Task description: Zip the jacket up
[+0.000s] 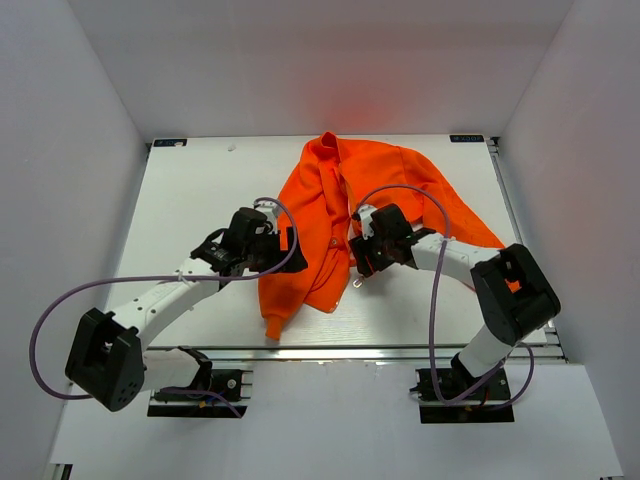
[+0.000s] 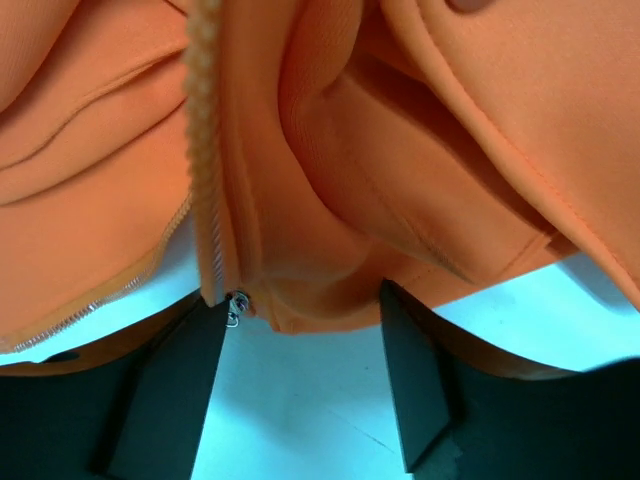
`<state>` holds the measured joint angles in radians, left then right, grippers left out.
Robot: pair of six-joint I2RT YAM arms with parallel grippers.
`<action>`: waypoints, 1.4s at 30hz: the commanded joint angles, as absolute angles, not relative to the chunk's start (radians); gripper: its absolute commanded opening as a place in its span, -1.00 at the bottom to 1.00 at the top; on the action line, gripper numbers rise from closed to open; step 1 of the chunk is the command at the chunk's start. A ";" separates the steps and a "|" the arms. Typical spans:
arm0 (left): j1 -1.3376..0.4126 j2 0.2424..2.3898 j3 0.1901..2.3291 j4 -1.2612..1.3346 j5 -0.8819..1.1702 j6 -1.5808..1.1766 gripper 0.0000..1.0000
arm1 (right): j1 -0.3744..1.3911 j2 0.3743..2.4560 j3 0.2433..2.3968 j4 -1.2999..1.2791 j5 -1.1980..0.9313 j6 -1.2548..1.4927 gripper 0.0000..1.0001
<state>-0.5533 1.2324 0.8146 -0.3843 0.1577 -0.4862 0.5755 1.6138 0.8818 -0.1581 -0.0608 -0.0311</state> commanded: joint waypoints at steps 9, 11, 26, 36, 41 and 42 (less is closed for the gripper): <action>-0.552 1.238 0.851 -0.385 0.156 -0.479 0.96 | 0.572 1.620 0.874 -0.114 -0.083 -0.008 0.06; -0.552 1.239 0.853 -0.385 0.161 -0.479 0.96 | 0.572 1.608 0.868 -0.104 -0.090 -0.008 0.00; -0.552 1.210 0.851 -0.390 0.164 -0.479 0.96 | 0.552 1.537 0.836 -0.113 -0.189 -0.008 0.38; -0.552 1.197 0.842 -0.387 0.170 -0.480 0.96 | 0.488 1.560 0.804 -0.109 -0.238 0.005 0.39; -0.552 1.203 0.844 -0.376 0.182 -0.483 0.96 | 0.486 1.546 0.789 -0.092 -0.288 -0.031 0.37; -0.552 1.207 0.845 -0.376 0.186 -0.483 0.96 | 0.485 1.546 0.788 -0.089 -0.287 -0.029 0.36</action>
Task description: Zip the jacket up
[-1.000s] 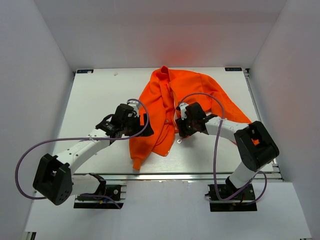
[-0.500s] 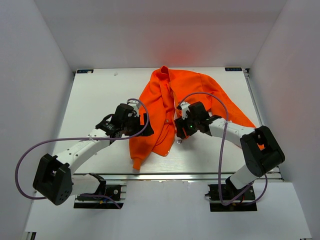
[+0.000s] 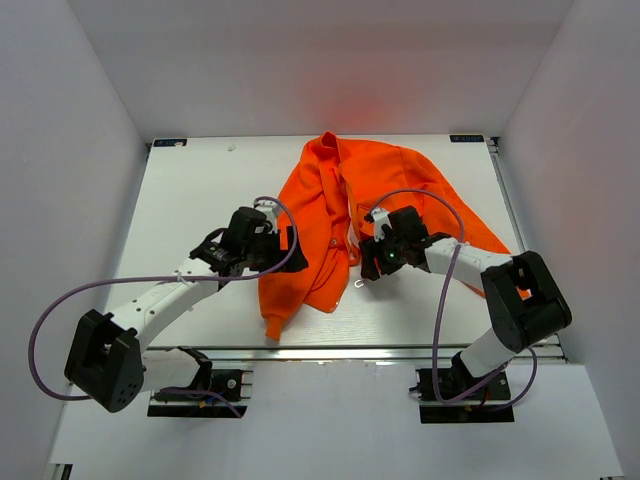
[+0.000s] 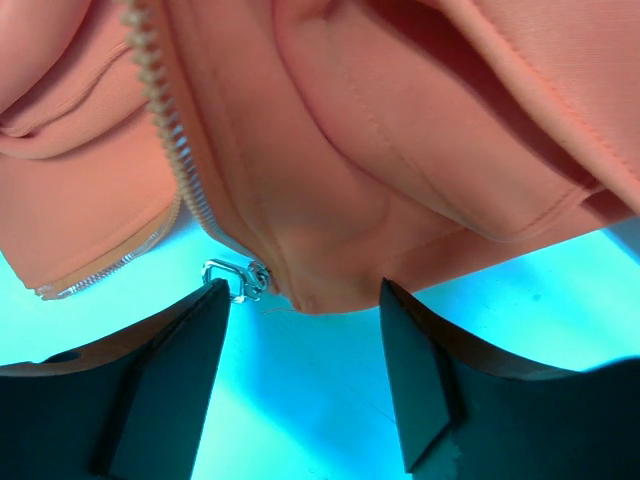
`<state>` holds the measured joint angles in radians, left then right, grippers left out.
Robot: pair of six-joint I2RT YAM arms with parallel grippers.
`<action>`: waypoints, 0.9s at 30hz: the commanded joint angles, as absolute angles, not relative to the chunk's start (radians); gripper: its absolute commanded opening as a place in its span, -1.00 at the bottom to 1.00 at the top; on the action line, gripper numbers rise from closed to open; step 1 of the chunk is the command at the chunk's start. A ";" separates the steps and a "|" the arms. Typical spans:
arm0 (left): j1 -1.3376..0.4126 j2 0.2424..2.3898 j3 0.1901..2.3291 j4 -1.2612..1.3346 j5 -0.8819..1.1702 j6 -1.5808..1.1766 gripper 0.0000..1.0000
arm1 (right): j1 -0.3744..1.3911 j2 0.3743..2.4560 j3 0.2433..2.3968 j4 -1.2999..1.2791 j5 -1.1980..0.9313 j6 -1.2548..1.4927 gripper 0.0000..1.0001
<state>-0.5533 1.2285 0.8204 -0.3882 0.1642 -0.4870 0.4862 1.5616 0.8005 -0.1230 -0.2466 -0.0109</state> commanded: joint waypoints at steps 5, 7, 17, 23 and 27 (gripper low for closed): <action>-0.552 1.223 0.857 -0.380 0.187 -0.485 0.96 | 0.485 1.591 0.810 -0.092 -0.250 -0.026 0.26; -0.552 1.227 0.859 -0.377 0.193 -0.483 0.96 | 0.486 1.612 0.827 -0.106 -0.233 -0.025 0.23; -0.552 1.253 0.864 -0.365 0.215 -0.485 0.96 | 0.485 1.683 0.845 -0.095 -0.207 -0.008 -0.36; -0.554 1.266 0.876 -0.361 0.230 -0.483 0.96 | 0.486 1.661 0.831 -0.086 -0.228 0.015 -0.83; -0.555 1.258 0.876 -0.354 0.255 -0.471 0.96 | 0.486 1.609 0.818 -0.075 -0.273 0.008 -0.57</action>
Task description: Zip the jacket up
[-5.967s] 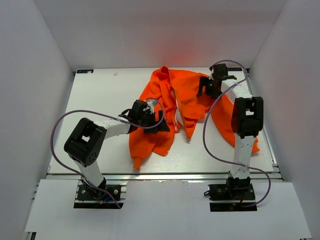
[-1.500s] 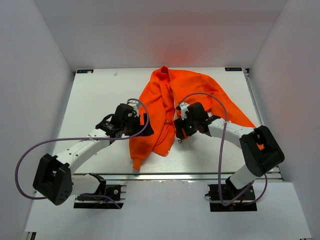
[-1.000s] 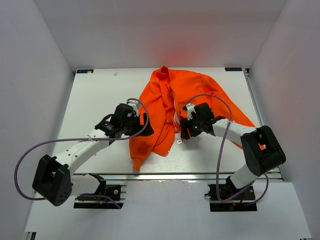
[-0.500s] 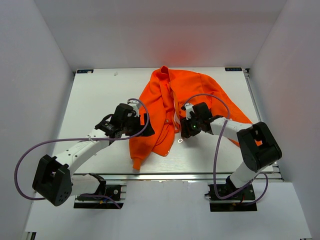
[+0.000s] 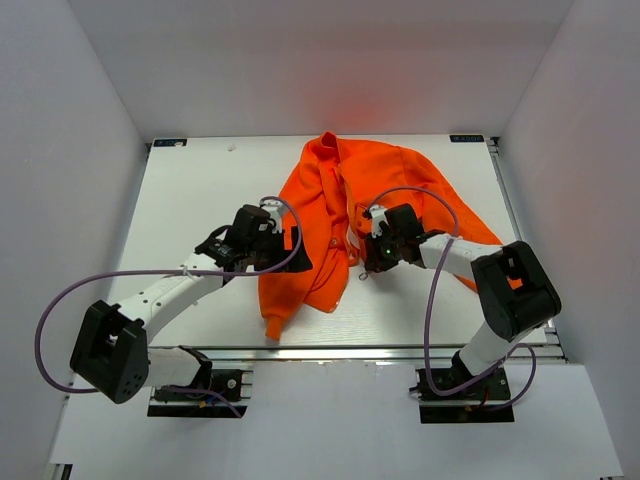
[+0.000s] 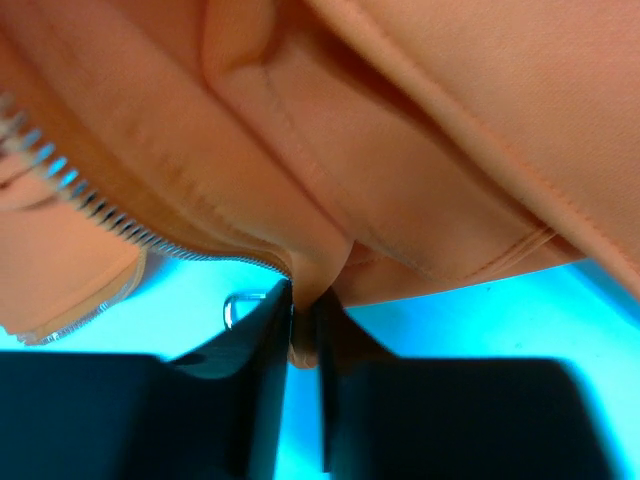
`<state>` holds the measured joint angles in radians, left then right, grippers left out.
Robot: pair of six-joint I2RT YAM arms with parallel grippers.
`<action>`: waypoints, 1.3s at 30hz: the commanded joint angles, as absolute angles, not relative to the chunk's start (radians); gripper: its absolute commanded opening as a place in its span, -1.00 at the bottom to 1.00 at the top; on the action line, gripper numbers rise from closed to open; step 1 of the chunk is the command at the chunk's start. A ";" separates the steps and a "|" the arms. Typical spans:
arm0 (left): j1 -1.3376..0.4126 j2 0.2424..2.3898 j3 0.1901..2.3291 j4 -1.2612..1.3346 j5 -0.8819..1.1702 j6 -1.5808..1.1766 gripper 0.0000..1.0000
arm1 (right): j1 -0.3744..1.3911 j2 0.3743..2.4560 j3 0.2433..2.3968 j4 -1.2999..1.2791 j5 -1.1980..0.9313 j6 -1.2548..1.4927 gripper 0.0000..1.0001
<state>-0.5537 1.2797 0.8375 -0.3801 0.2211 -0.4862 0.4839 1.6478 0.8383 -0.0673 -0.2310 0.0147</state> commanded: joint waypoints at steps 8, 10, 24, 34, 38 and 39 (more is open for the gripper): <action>-0.568 1.256 0.865 -0.356 0.259 -0.471 0.96 | 0.486 1.583 0.811 -0.098 -0.307 0.008 -0.17; -0.569 1.250 0.861 -0.357 0.258 -0.471 0.96 | 0.485 1.595 0.813 -0.103 -0.308 0.012 -0.16; -0.574 1.246 0.856 -0.356 0.264 -0.465 0.96 | 0.485 1.638 0.824 -0.100 -0.287 0.023 -0.69; -0.670 1.308 0.933 -0.431 0.262 -0.374 0.96 | 0.483 1.545 0.818 -0.100 -0.253 0.058 -1.00; -0.793 1.391 1.025 -0.587 0.142 -0.227 0.96 | 0.471 1.431 0.812 -0.138 -0.203 0.103 -1.00; -0.807 1.405 1.041 -0.597 0.071 -0.216 0.96 | 0.466 1.392 0.802 -0.152 -0.199 0.106 -1.00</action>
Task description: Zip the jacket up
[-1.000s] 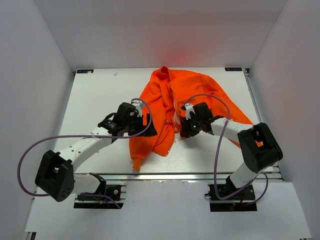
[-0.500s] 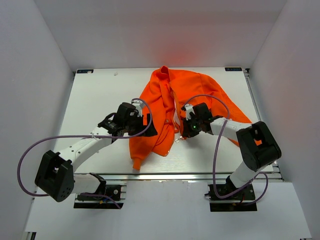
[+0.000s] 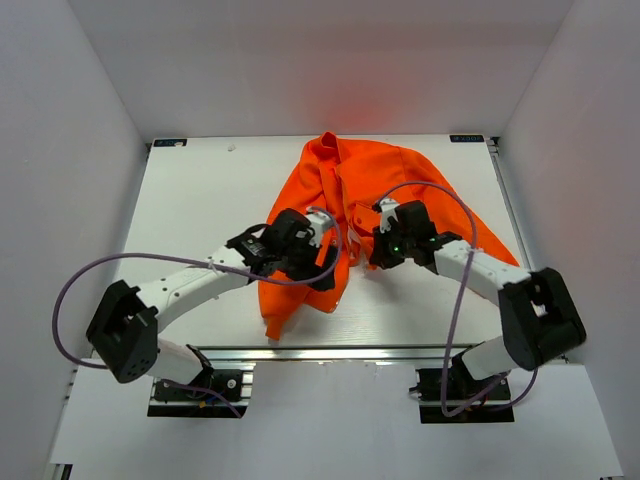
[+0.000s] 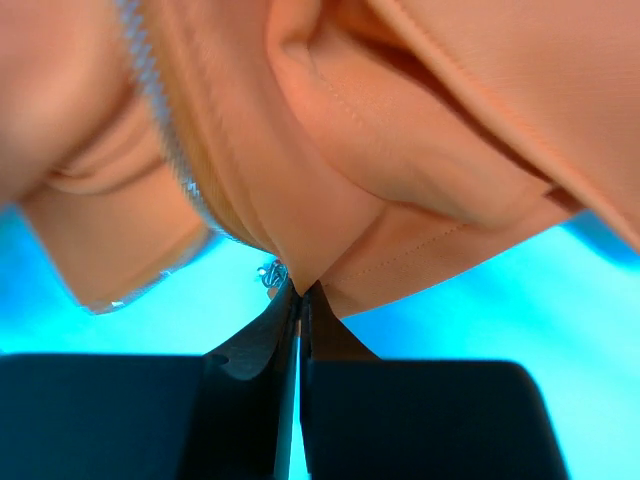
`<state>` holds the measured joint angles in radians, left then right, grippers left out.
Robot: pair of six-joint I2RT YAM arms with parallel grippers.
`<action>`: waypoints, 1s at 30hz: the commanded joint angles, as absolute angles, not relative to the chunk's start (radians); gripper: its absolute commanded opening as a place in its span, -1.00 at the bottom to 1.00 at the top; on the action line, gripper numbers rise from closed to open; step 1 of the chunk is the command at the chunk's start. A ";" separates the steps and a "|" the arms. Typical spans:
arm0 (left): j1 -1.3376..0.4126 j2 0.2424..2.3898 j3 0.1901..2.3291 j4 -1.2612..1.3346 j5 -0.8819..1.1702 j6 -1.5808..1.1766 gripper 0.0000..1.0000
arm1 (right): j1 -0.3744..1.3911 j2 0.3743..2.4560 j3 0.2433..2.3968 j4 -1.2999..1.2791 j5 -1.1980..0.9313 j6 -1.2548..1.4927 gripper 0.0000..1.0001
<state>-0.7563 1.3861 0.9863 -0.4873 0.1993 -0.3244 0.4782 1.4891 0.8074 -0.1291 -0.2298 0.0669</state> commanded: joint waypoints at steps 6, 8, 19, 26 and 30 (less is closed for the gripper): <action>-0.854 1.500 1.042 -0.531 0.131 -0.181 0.96 | 0.442 1.287 0.749 -0.181 -0.219 0.136 -1.00; -0.870 1.558 1.060 -0.548 0.123 -0.164 0.91 | 0.436 1.267 0.715 -0.160 -0.229 0.140 -1.00; -0.916 1.644 1.081 -0.526 0.069 -0.181 0.67 | 0.428 1.247 0.680 -0.155 -0.216 0.143 -1.00; -0.920 1.695 1.097 -0.523 0.014 -0.235 0.43 | 0.425 1.244 0.673 -0.155 -0.213 0.141 -1.00; -0.925 1.720 1.095 -0.528 -0.035 -0.253 0.27 | 0.420 1.241 0.666 -0.155 -0.209 0.140 -1.00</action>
